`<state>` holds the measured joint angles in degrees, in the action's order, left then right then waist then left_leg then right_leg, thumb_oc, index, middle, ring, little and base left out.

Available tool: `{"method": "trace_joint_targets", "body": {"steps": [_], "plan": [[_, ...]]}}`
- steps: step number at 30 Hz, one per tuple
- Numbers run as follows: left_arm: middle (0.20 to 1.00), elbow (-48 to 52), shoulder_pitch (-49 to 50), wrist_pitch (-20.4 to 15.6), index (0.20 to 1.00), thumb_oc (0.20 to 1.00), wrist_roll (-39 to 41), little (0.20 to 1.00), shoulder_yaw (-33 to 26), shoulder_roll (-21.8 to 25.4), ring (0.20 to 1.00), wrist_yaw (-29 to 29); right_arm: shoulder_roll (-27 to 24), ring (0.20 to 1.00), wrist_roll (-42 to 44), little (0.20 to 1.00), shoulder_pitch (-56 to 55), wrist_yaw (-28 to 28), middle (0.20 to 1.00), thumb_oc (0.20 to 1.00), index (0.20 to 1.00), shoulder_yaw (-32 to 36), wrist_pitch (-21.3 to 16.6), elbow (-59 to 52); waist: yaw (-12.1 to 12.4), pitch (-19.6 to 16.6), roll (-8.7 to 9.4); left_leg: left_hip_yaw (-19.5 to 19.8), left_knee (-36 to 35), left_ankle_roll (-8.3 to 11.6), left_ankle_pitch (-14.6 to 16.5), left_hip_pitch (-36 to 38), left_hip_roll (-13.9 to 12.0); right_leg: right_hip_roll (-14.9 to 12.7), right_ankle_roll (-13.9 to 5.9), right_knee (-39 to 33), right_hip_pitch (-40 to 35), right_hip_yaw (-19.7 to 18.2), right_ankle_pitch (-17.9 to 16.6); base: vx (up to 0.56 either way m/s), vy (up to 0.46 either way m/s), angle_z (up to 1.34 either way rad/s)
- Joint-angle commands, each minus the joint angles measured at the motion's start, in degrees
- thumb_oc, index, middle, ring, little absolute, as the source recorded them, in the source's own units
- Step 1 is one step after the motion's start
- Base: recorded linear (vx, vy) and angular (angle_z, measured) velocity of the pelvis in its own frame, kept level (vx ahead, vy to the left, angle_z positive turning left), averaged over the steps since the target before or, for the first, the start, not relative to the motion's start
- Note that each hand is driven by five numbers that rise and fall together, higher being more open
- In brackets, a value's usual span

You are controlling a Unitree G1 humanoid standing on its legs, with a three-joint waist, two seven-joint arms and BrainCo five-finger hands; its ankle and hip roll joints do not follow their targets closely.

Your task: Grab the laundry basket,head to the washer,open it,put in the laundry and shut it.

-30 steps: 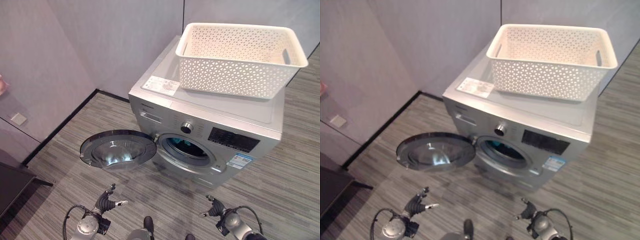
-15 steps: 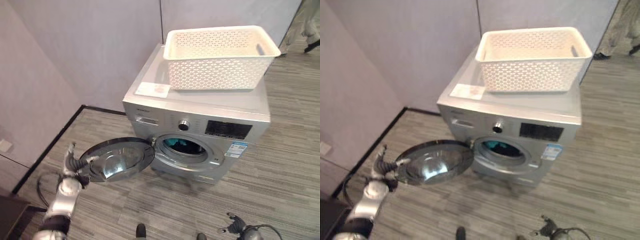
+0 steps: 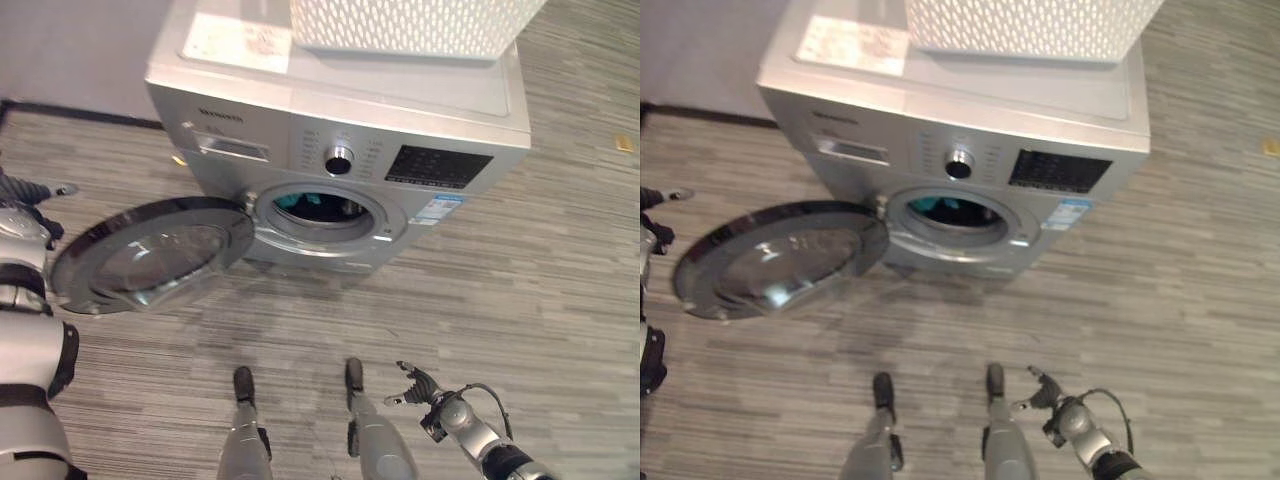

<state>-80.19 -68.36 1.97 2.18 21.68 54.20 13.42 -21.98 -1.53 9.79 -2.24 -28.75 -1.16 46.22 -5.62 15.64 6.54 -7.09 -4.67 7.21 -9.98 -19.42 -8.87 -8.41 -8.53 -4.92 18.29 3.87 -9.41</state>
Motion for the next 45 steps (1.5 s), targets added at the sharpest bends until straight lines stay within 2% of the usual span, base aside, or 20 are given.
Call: {"method": "trace_joint_targets", "body": {"steps": [1, 6, 8, 9, 10, 11, 12, 17, 22, 25, 30, 32, 33, 37, 38, 39, 40, 41, 44, 45], "plan": [[1.000, -3.3, -3.3, 0.9, 1.000, 1.000, -1.4, 1.000, 3.8, 4.8, 1.000, 0.7, -2.2, 1.000, 3.4, 1.000, 0.7, -1.3, 1.000, 1.000, 1.000, 1.2, -1.5, -0.6, 0.4, -0.4, 1.17, 2.8, 5.8, -0.87, 5.7, -2.0, -0.8, -3.8, -3.56, 3.3, -2.0, -0.1, 4.6, -0.05, -0.006, -0.02], [1.000, -5.6, -4.7, 2.3, 1.000, 1.000, -4.7, 1.000, 5.7, 5.2, 1.000, 2.0, -2.0, 1.000, 5.1, 1.000, 1.3, -2.5, 1.000, 1.000, 1.000, 0.9, -2.3, -4.7, -0.8, 0.9, 4.83, 3.9, 7.5, -0.71, 5.7, -6.9, -1.3, -3.5, -4.02, 2.1, 1.1, 0.2, 2.3, -0.05, -0.010, 0.05], [1.000, -5.8, -3.2, 2.5, 1.000, 1.000, -5.2, 1.000, 5.3, 4.5, 1.000, 1.8, -1.8, 1.000, 5.4, 1.000, 1.5, -3.0, 1.000, 1.000, 1.000, 0.9, -2.5, -5.4, -0.8, 1.2, 5.18, 4.2, 7.9, -0.70, 5.8, -7.7, -1.4, -3.5, -4.15, 1.9, 1.5, 0.3, 2.1, -0.03, -0.021, 0.12], [1.000, -5.7, -1.2, 2.6, 1.000, 1.000, -6.0, 1.000, 4.8, 3.2, 1.000, 0.4, -1.3, 1.000, 5.7, 1.000, 2.2, -3.1, 1.000, 1.000, 1.000, 0.3, -2.4, -6.0, -0.9, 1.2, 5.54, 4.5, 8.3, -0.71, 5.9, -8.6, -1.5, -3.4, -4.11, 1.6, 1.9, 0.3, 1.9, -0.05, -0.009, 0.14], [1.000, -6.7, 5.0, 3.1, 1.000, 1.000, -9.7, 1.000, 5.6, 0.3, 1.000, -6.3, -1.5, 1.000, 4.7, 1.000, 2.9, -2.5, 1.000, 1.000, 1.000, -0.8, -1.8, -6.2, -0.9, 1.1, 5.74, 4.5, 8.9, -0.76, 6.3, -8.9, -1.7, -3.3, -4.02, 1.6, 2.2, 0.0, 1.8, -0.04, -0.004, 0.04], [1.000, -7.0, 8.9, 3.8, 1.000, 1.000, -9.9, 1.000, 4.4, -0.9, 1.000, -9.2, -1.6, 1.000, 4.2, 1.000, 3.0, -2.1, 1.000, 1.000, 1.000, -1.2, -1.4, -6.2, -0.9, 1.0, 5.77, 4.4, 9.2, -0.76, 6.6, -9.0, -1.8, -3.2, -4.03, 1.5, 2.2, -0.1, 1.7, -0.03, 0.012, -0.06], [1.000, -4.9, 17.7, 5.1, 1.000, 1.000, -11.3, 1.000, 3.0, -4.0, 1.000, -14.8, -2.0, 1.000, 3.5, 1.000, 2.4, -1.4, 1.000, 1.000, 1.000, -1.1, -0.3, -6.6, -0.4, 0.9, 5.53, 4.3, 10.2, -0.85, 7.4, -8.8, -1.9, -3.0, -3.88, 1.3, 1.9, -0.5, 1.7, -0.02, 0.002, -0.05], [1.000, -0.2, 27.9, 5.6, 1.000, 1.000, -6.7, 1.000, -2.5, -9.9, 1.000, -17.7, -4.5, 1.000, 3.0, 1.000, 0.3, 0.7, 1.000, 1.000, 1.000, 0.7, 0.6, -9.4, -0.7, -0.9, 4.66, 4.0, 11.8, -1.12, 9.3, -6.4, -1.8, -2.6, -3.23, 1.6, 0.3, -1.7, 2.4, 0.03, 0.006, -0.05], [1.000, 1.0, 34.2, 4.1, 1.000, 1.000, -2.3, 1.000, -7.5, -10.1, 1.000, -21.0, -8.9, 1.000, 1.7, 1.000, -3.2, 3.6, 1.000, 1.000, 1.000, 4.0, 0.5, -14.6, -1.0, -2.6, 3.38, 2.4, 11.2, -1.15, 10.2, -2.5, -1.5, -2.6, -3.09, 2.2, -1.1, -2.9, 2.7, 0.07, 0.024, -0.17], [1.000, 1.1, 36.9, 2.3, 1.000, 1.000, -5.7, 1.000, -8.4, -9.3, 1.000, -20.4, -11.7, 1.000, 0.5, 1.000, -5.6, 4.7, 1.000, 1.000, 1.000, 6.8, -0.4, -16.3, -1.7, -3.6, 2.80, 1.3, 10.9, -0.98, 10.5, -0.6, -1.8, -2.7, -2.97, 2.5, -1.6, -3.6, 2.9, 0.06, 0.007, -0.25], [1.000, 4.6, 37.6, -0.7, 1.000, 1.000, -12.0, 1.000, -3.8, -12.5, 1.000, -17.0, -12.4, 1.000, -3.0, 1.000, -5.9, 4.8, 1.000, 1.000, 1.000, 7.6, -0.9, -13.6, -2.6, -4.6, 1.55, -0.5, 9.5, -0.79, 10.2, 2.2, -2.4, -2.6, -2.95, 3.0, -2.1, -4.6, 3.7, 0.03, -0.020, -0.11], [1.000, 9.3, 35.6, -2.3, 1.000, 1.000, -11.2, 1.000, 0.3, -17.7, 1.000, -14.5, -11.3, 1.000, -4.2, 1.000, -5.9, 4.2, 1.000, 1.000, 1.000, 7.1, -0.7, -9.6, -2.7, -4.8, 0.16, -0.9, 7.6, -0.59, 9.4, 3.8, -2.4, -2.6, -2.74, 3.6, -2.6, -4.6, 4.8, 0.05, -0.037, -0.27], [1.000, 9.3, 35.6, -2.3, 1.000, 1.000, -11.2, 1.000, 0.3, -17.8, 1.000, -14.5, -11.3, 1.000, -4.2, 1.000, -5.9, 4.2, 1.000, 1.000, 1.000, 7.1, -0.7, -9.6, -2.7, -4.8, 0.16, -0.9, 7.5, -0.58, 9.3, 3.9, -2.4, -2.6, -2.73, 3.6, -2.7, -4.7, 4.9, 0.04, -0.038, -0.19], [1.000, 12.7, 32.5, -3.6, 1.000, 1.000, -9.0, 1.000, 6.0, -28.0, 1.000, -13.5, -9.3, 1.000, -6.2, 1.000, -5.1, 3.5, 1.000, 1.000, 1.000, 5.3, 0.0, -3.6, -3.5, -5.2, -1.92, -1.1, 4.4, -0.24, 7.8, 6.0, -2.7, -2.4, -2.58, 4.2, -3.6, -4.5, 6.3, 0.03, -0.021, 0.02], [1.000, 13.5, 31.1, -3.6, 1.000, 1.000, -6.5, 1.000, 8.2, -34.4, 1.000, -13.5, -8.2, 1.000, -6.2, 1.000, -4.4, 2.9, 1.000, 1.000, 1.000, 4.7, 0.5, -1.5, -4.2, -5.4, -2.82, -1.2, 3.2, -0.20, 7.2, 6.6, -2.6, -2.3, -2.42, 4.4, -3.8, -4.5, 6.7, 0.02, -0.022, 0.11], [1.000, 13.4, 31.1, -3.6, 1.000, 1.000, -6.5, 1.000, 8.2, -34.4, 1.000, -13.5, -8.2, 1.000, -6.2, 1.000, -4.4, 2.9, 1.000, 1.000, 1.000, 4.7, 0.5, -1.5, -4.2, -5.4, -2.83, -1.2, 3.2, -0.20, 7.2, 6.6, -2.6, -2.3, -2.42, 4.4, -3.8, -4.5, 6.7, 0.03, -0.016, 0.11], [1.000, 13.9, 26.8, -3.2, 1.000, 1.000, -5.2, 1.000, 13.1, -44.3, 1.000, -13.4, -6.8, 1.000, -6.6, 1.000, -2.5, 2.2, 1.000, 1.000, 1.000, 2.5, 0.9, 0.1, -5.7, -5.7, -3.72, -1.5, 1.8, -0.22, 6.5, 6.9, -2.7, -2.0, -2.34, 4.1, -3.5, -4.9, 6.7, 0.01, -0.006, 0.12], [1.000, 13.9, 26.7, -3.2, 1.000, 1.000, -5.2, 1.000, 13.1, -44.4, 1.000, -13.4, -6.8, 1.000, -6.6, 1.000, -2.5, 2.2, 1.000, 1.000, 1.000, 2.5, 0.8, 0.1, -5.6, -5.7, -3.74, -1.5, 1.8, -0.22, 6.5, 6.9, -2.7, -1.9, -2.34, 4.1, -3.5, -4.9, 6.7, 0.03, -0.020, 0.09], [1.000, 19.9, 19.6, -6.9, 1.000, 1.000, 7.4, 1.000, 15.2, -55.2, 1.000, -9.1, -4.9, 1.000, -4.1, 1.000, -1.5, -0.8, 1.000, 1.000, 1.000, 1.2, 0.4, -0.7, -8.2, -6.5, -3.53, -3.2, 0.2, -0.31, 6.1, 7.3, -3.0, -1.6, -2.78, 3.2, -1.7, -6.8, 5.7, 0.03, -0.011, -0.20], [1.000, 19.8, 19.6, -6.9, 1.000, 1.000, 7.4, 1.000, 15.2, -55.2, 1.000, -9.1, -4.9, 1.000, -4.1, 1.000, -1.5, -0.8, 1.000, 1.000, 1.000, 1.2, 0.4, -0.7, -8.2, -6.5, -3.53, -3.2, 0.2, -0.32, 6.2, 7.3, -3.0, -1.5, -2.78, 3.2, -1.7, -6.8, 5.7, 0.03, -0.016, -0.27]]}}
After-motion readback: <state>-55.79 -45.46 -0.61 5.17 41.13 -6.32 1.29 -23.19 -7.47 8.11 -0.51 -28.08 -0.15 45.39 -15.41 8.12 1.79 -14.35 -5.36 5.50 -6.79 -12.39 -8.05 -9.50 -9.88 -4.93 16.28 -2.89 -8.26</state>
